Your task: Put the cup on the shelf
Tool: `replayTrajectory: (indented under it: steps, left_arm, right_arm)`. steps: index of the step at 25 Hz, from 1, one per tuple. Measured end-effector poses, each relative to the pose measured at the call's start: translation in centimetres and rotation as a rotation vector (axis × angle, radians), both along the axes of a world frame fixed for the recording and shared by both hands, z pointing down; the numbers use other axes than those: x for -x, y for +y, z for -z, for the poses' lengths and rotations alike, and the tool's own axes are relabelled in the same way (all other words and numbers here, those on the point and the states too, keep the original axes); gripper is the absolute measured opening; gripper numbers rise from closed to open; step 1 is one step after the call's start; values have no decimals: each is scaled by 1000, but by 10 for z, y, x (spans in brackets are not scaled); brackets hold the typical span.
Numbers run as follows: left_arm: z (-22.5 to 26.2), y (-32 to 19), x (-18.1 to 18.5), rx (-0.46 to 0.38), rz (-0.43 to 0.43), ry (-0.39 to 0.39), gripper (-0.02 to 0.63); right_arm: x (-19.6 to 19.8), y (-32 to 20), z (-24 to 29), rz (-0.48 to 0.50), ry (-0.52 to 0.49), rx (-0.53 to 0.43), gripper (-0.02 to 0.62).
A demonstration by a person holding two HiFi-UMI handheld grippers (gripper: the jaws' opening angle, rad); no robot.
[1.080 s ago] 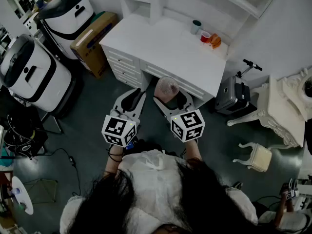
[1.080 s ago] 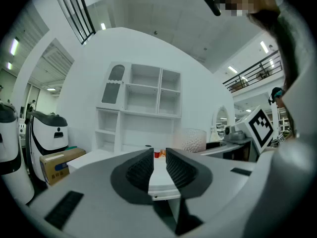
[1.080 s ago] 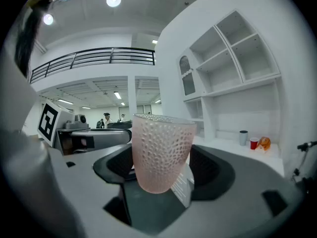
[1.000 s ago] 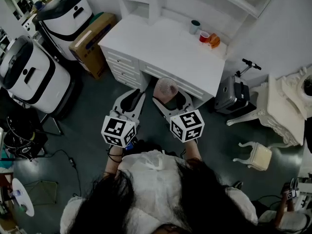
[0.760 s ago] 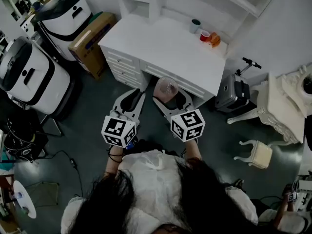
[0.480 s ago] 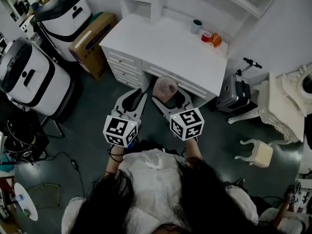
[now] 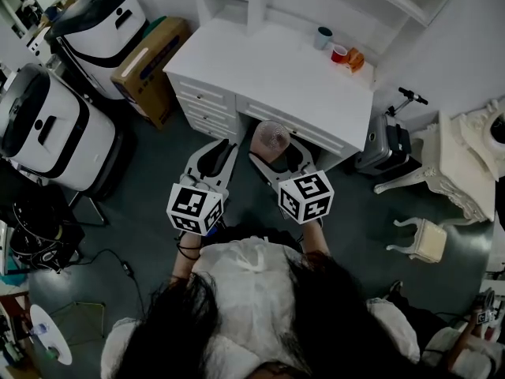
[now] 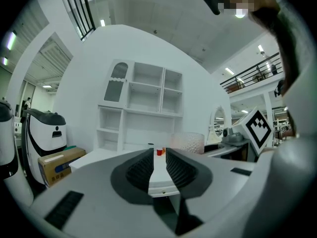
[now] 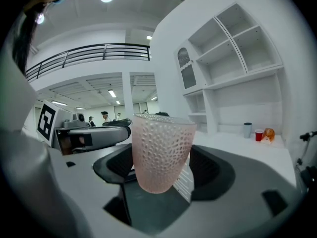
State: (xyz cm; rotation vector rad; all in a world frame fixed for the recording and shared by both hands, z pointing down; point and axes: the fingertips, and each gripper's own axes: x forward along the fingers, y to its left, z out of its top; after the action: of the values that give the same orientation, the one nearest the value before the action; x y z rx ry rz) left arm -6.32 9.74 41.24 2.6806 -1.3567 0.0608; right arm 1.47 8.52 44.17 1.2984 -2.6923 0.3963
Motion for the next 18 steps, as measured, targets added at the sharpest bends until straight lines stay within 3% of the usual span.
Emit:
replayTrajectory:
  steps: [9, 18]
  left_arm:
    - [-13, -9, 10, 26, -33, 8, 84]
    - [-21, -47, 11, 38, -29, 19, 84]
  right_arm:
    - [6, -3, -12, -33, 22, 28, 347]
    - [7, -43, -23, -26, 38, 46, 347]
